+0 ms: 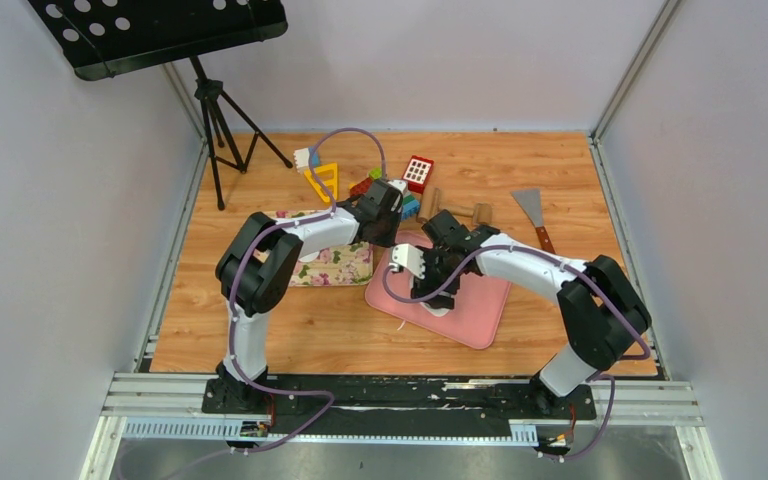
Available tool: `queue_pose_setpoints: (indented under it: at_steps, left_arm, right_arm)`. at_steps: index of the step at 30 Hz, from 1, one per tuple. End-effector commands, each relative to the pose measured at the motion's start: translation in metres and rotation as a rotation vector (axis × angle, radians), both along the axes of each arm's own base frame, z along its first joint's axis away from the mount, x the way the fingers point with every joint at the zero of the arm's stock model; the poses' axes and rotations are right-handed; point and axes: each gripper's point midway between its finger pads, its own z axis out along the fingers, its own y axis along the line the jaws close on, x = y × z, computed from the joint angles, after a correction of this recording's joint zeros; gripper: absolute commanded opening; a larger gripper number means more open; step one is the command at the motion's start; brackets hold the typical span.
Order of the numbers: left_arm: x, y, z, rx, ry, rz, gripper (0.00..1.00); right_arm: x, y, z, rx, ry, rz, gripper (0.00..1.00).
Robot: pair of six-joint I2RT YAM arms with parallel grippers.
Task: Roll out the dumpling wrappers from the dough
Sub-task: Press the dumpling wrapper on the work surface.
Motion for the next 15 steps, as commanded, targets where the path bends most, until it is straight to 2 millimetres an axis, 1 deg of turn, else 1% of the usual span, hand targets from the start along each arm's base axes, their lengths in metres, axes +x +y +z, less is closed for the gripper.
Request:
queue_pose_setpoints:
  at_steps: [1, 5, 7, 9, 11, 13, 15]
  left_arm:
    - [-0.029, 0.019, -0.049, 0.118, 0.122, -0.013, 0.00]
    - [-0.029, 0.019, -0.050, 0.117, 0.125, -0.012, 0.00]
    - [-0.029, 0.019, -0.050, 0.118, 0.123, -0.010, 0.00]
    - [-0.029, 0.019, -0.048, 0.119, 0.120, -0.008, 0.00]
    - [-0.028, 0.020, -0.048, 0.121, 0.119, -0.006, 0.00]
    - [-0.028, 0.020, -0.047, 0.121, 0.118, -0.005, 0.00]
    - [-0.028, 0.020, -0.045, 0.121, 0.113, -0.004, 0.00]
  right_arm:
    - [-0.013, 0.001, -0.002, -0.004, 0.036, 0.161, 0.62]
    - [-0.016, -0.001, -0.001, 0.004, 0.006, 0.276, 0.63]
    - [-0.012, 0.000, -0.001, 0.008, 0.004, 0.262, 0.63]
    - [-0.003, 0.002, -0.002, 0.003, 0.013, 0.167, 0.61]
    - [0.002, 0.002, -0.006, -0.013, 0.043, 0.054, 0.59]
    - [0.001, 0.000, -0.012, -0.029, 0.078, -0.055, 0.58]
    - [0.000, -0.003, -0.013, -0.036, 0.088, -0.125, 0.59]
